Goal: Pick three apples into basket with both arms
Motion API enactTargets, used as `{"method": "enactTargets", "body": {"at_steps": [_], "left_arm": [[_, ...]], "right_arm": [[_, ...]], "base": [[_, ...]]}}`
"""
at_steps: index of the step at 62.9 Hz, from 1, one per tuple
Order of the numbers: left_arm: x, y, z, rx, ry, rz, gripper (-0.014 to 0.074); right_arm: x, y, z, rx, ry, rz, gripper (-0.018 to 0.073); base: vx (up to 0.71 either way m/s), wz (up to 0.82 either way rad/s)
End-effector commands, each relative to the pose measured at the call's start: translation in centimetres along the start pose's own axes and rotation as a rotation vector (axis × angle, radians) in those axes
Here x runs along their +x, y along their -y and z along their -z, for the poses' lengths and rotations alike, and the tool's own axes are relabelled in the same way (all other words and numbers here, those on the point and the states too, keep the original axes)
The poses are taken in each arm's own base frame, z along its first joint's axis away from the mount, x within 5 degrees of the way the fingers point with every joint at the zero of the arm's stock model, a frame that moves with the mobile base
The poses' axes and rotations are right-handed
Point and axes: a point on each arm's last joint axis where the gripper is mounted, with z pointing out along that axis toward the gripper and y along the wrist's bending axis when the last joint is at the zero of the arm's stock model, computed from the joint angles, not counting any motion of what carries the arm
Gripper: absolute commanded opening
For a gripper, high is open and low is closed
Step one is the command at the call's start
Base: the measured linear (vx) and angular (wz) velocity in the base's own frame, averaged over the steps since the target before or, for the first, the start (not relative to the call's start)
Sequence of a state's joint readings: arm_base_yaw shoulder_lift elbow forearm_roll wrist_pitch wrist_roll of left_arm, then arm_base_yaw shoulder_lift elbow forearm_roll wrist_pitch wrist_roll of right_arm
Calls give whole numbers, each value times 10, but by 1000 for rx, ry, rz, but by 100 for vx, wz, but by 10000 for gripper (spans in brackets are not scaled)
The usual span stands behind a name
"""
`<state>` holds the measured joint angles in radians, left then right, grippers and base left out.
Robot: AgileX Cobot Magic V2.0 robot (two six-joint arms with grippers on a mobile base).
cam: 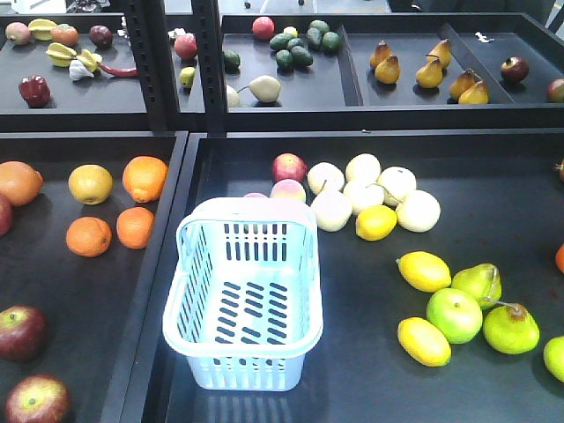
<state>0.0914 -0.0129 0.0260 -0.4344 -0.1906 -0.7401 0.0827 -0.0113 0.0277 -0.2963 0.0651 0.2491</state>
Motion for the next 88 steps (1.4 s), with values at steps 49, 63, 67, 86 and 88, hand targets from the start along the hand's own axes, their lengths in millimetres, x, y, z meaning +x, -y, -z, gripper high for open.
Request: {"method": "enactTargets", "body": {"at_steps": [49,63,67,86,88], "left_arm": [[3,190,-79,685,-549,-638,-6],[10,194,-138,654,-679,-868,43],[15,192,-154,656,-736,-902,107],[45,177,-218,673,-905,-894,568],[49,176,-223,680,-926,-920,598]], "right_arm": [[-3,-1,1,-12,68,11,-5],[-3,-1,1,-12,68,11,-5],[-3,-1,1,-12,68,11,-5],[-3,-1,1,-12,68,11,-5],[-3,-1,1,-12,68,11,-5]], "base": [[0,0],[0,0],[0,0],[0,0],[0,0]]}}
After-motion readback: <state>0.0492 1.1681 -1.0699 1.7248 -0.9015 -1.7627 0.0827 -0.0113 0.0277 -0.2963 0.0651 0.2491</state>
